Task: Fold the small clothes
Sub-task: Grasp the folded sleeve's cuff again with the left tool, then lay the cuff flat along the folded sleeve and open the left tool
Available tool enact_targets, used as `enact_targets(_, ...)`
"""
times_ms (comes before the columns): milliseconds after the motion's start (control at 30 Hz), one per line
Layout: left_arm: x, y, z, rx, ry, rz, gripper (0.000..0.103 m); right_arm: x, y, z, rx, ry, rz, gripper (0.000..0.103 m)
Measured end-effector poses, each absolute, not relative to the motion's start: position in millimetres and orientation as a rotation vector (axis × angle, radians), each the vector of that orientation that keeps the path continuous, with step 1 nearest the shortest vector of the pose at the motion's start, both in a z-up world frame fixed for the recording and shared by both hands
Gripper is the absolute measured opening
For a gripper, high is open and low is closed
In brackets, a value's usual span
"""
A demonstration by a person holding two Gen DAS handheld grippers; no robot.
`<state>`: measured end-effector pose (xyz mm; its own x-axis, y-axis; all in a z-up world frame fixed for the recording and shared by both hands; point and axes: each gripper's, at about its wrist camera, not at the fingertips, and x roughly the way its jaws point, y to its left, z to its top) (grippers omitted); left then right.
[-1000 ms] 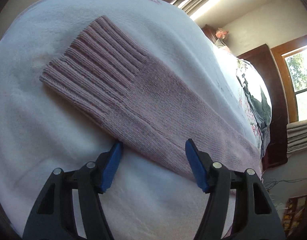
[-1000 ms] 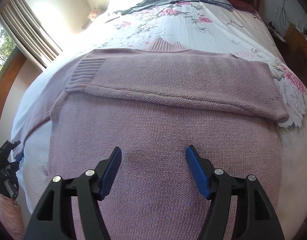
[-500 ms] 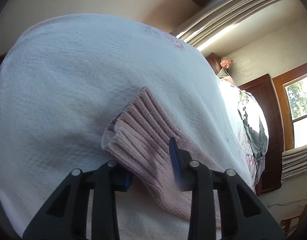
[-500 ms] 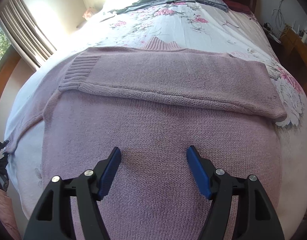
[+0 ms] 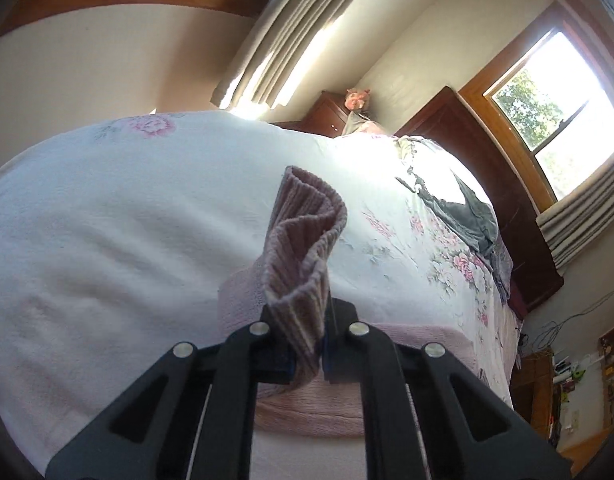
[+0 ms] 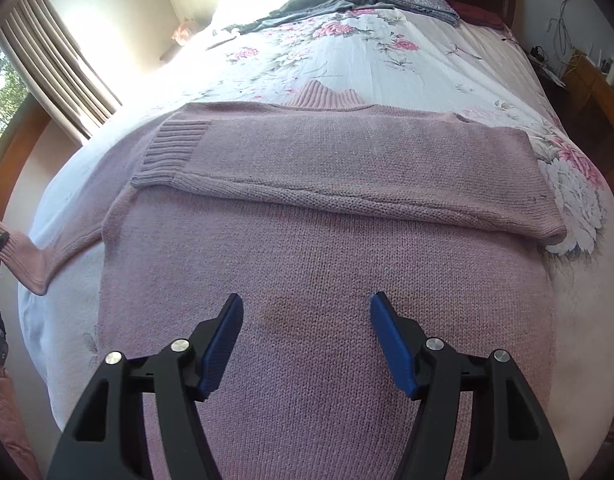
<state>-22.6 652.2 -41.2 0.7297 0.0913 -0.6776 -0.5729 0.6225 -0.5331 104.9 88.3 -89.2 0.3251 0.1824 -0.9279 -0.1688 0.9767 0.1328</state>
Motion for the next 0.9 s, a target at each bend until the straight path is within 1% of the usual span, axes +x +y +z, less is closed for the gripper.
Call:
enact_targets(167,37.4,561.6,-9.8,-0.703,0.681,0.224,0.007,97.9,74.2,-84.1,0.014,1.203,0.212,0.066)
enact_targets(367,97.5,447.6,-5.8,-0.623,0.745,0.024,0.007,87.8,47.1,-77.6,-0.031,1.168,0.158,0.066)
enact_targets(567,129.2,356.3,-28.2,-0.563,0.83,-0.112,0.007,81.2,16.7,-84.3,0.021,1.182,0.131,0.066)
enact_targets(700,151.4,320.0,-64.7,-0.525,0.932,-0.153,0.009,80.2,6.7,-92.3,0.051,1.198,0.137,0.066)
enact_targets(767,158.8,309.4,-88.3,-0.511,1.003,-0.171,0.013,80.7,6.7,-93.9,0.049,1.196,0.146,0.066)
enact_targets(833,159.5,304.4,-105.8,-0.493,1.044,-0.19,0.014,82.6,7.9,-94.4,0.048,1.196,0.152,0.067)
enact_targets(900,153.3,307.0,-107.7,-0.494,1.036,-0.224,0.022,85.3,7.5,-94.9,0.057,1.201,0.156,0.068)
